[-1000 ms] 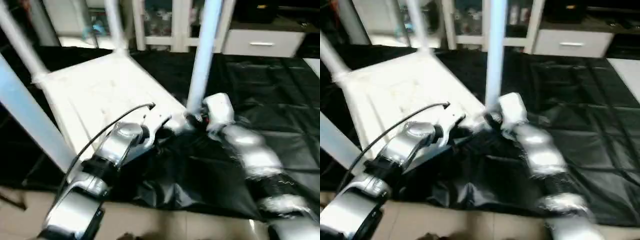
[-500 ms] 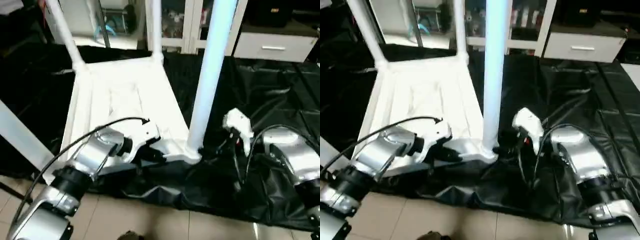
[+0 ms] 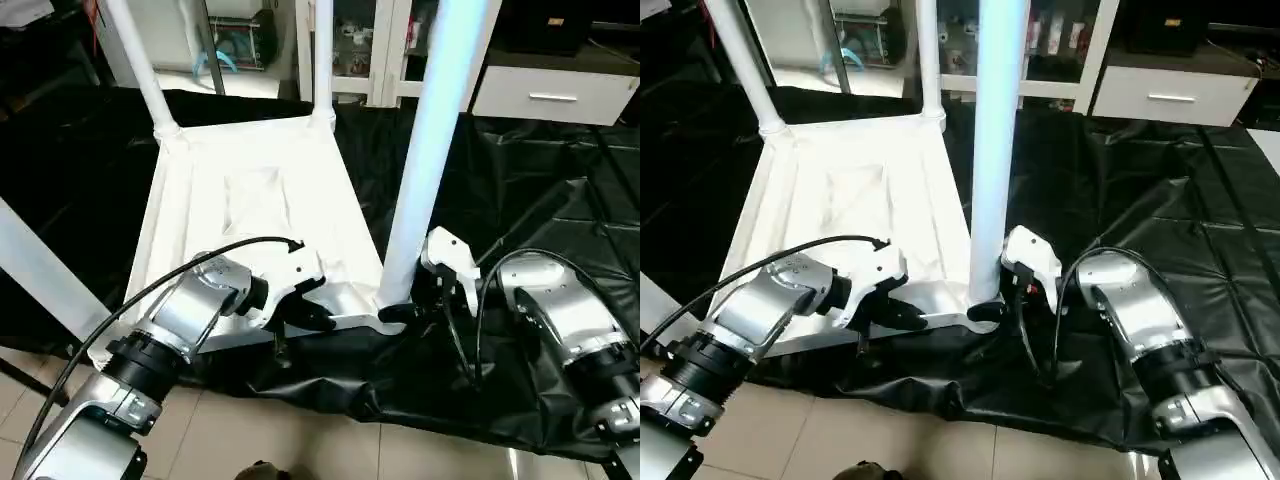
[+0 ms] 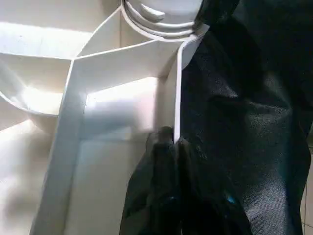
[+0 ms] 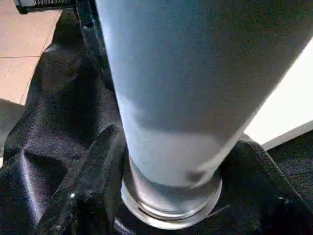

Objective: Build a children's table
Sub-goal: Rotate leg to tighten

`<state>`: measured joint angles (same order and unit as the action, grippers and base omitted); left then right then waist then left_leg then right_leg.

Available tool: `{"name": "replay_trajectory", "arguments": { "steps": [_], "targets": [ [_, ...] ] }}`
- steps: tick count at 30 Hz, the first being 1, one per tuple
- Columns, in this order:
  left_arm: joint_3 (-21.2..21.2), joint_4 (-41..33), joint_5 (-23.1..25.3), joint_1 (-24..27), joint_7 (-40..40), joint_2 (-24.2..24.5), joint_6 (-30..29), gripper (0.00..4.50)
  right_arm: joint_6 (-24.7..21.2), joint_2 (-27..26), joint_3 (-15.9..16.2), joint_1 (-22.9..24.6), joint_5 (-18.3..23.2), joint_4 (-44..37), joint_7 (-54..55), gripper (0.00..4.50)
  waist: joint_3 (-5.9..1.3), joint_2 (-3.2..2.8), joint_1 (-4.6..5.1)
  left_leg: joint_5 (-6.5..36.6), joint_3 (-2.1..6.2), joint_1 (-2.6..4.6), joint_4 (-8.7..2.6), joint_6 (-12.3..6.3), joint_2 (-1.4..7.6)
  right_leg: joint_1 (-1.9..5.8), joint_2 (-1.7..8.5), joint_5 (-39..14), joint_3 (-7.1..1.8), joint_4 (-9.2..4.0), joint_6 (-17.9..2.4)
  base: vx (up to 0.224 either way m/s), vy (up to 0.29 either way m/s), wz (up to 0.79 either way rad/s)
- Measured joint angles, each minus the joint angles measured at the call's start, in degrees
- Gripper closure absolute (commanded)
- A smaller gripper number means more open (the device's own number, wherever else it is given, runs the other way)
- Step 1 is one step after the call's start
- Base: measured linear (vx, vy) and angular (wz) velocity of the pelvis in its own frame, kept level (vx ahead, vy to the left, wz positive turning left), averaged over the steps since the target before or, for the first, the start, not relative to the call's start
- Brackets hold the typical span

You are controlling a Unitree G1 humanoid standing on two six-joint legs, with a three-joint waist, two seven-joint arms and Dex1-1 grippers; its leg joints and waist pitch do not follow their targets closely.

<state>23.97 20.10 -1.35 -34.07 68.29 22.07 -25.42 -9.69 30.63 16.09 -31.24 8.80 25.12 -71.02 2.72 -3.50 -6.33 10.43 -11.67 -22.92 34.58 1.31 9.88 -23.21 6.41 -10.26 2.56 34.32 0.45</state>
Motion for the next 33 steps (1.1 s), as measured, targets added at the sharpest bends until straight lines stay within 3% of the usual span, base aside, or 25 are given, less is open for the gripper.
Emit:
{"name": "replay_trajectory", "arguments": {
  "steps": [25,28,33],
  "targets": [
    [-1.07,1.77,-0.01,-0.06,-2.10,-2.16,-0.89,4.50,0.72,-0.97,-1.04,-0.12,-0.95,0.50,0.59,2.47,-0.12,0.18,-0.04,-0.05,0.04,0.21,0.28,-0.08,0.00,0.19,0.01,0.02,-0.06,0.24,-0.03,0.000,0.000,0.00],
    [-2.90,5.24,0.56,-0.82,-7.07,-4.31,-0.57,4.50,0.28,-4.52,-3.29,-0.61,-2.01,4.34,8.70,2.49,-0.16,0.33,1.01,-0.05,0.03,0.75,0.27,-0.05,-0.01,0.60,0.00,0.02,-0.15,0.27,-0.03,0.000,0.000,0.00],
    [-6.20,13.91,1.06,-5.09,-18.90,-11.85,-1.13,4.50,-2.34,-11.73,-8.99,-2.58,-2.26,10.58,27.62,2.50,0.04,0.61,2.80,-0.06,0.05,0.75,0.22,-0.03,-0.05,0.52,0.00,-0.18,-0.13,-0.02,0.29,-0.046,0.006,-0.05]
  ]
}}
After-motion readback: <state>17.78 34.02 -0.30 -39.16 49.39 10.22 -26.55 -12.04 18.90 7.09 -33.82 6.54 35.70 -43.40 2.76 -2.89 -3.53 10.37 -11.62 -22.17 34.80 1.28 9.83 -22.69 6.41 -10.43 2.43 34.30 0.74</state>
